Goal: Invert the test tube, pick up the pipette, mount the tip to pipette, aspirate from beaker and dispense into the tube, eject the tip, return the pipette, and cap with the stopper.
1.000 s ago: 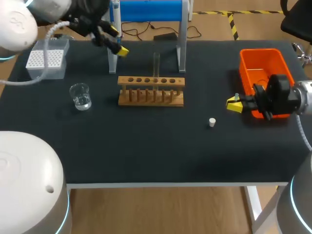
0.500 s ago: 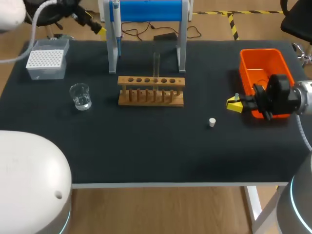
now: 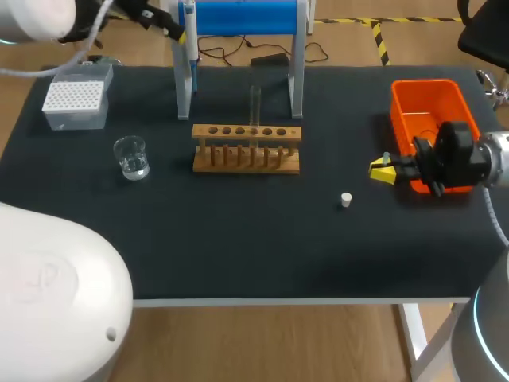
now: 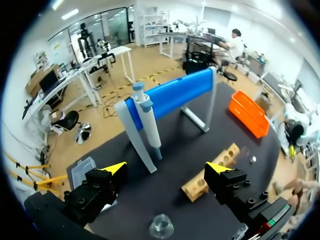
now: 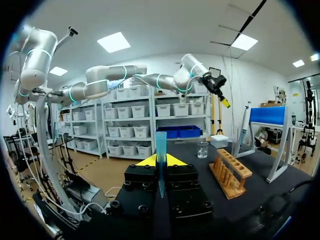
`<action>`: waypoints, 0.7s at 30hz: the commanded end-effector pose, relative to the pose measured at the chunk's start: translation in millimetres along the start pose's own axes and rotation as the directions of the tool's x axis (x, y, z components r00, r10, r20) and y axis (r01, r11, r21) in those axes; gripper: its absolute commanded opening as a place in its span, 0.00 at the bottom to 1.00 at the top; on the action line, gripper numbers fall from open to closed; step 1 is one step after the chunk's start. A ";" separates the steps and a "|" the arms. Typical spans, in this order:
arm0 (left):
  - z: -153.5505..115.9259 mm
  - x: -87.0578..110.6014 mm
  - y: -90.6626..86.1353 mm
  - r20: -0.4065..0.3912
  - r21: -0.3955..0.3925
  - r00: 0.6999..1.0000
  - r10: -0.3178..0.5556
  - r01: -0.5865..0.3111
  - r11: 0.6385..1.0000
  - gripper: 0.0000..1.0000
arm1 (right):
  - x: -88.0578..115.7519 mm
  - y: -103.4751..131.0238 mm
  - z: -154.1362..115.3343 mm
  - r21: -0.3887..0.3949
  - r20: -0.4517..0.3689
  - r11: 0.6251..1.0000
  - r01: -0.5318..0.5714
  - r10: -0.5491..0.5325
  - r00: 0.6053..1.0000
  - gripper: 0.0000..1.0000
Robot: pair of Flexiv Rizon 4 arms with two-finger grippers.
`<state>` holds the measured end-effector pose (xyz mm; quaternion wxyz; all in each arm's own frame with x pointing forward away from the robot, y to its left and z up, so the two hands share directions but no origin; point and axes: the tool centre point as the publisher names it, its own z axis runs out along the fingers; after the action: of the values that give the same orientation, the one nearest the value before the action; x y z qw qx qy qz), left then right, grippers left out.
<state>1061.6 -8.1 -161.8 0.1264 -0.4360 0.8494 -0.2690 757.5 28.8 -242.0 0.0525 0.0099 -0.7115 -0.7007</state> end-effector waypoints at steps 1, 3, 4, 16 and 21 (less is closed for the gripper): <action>7.3 6.7 -3.6 0.037 0.025 0.999 -0.009 0.008 1.000 1.00 | -0.1 -0.6 -0.9 -0.001 -0.002 1.000 0.001 -0.001 1.000 0.00; 8.7 9.0 -7.2 0.063 0.038 0.998 -0.017 0.015 0.999 1.00 | -0.1 -0.6 -0.9 -0.001 -0.002 1.000 0.001 -0.001 1.000 0.00; 9.5 10.4 -9.1 0.072 0.048 0.997 -0.022 0.019 0.999 1.00 | -0.1 -0.6 -0.9 -0.001 -0.002 1.000 0.001 -0.001 1.000 0.00; 29.1 16.7 -32.3 0.139 0.185 0.983 -0.120 0.093 0.978 1.00 | -0.1 -0.6 -0.9 -0.001 -0.002 1.000 0.001 -0.001 1.000 0.00; 37.4 15.1 -36.6 0.151 0.236 0.973 -0.177 0.138 0.962 1.00 | -0.1 -0.6 -0.9 -0.001 -0.002 1.000 0.001 -0.001 1.000 0.00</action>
<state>1088.3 -45.3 -163.1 0.2167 -0.5032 0.7694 -0.3284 757.5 28.9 -242.0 0.0525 0.0098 -0.7115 -0.7007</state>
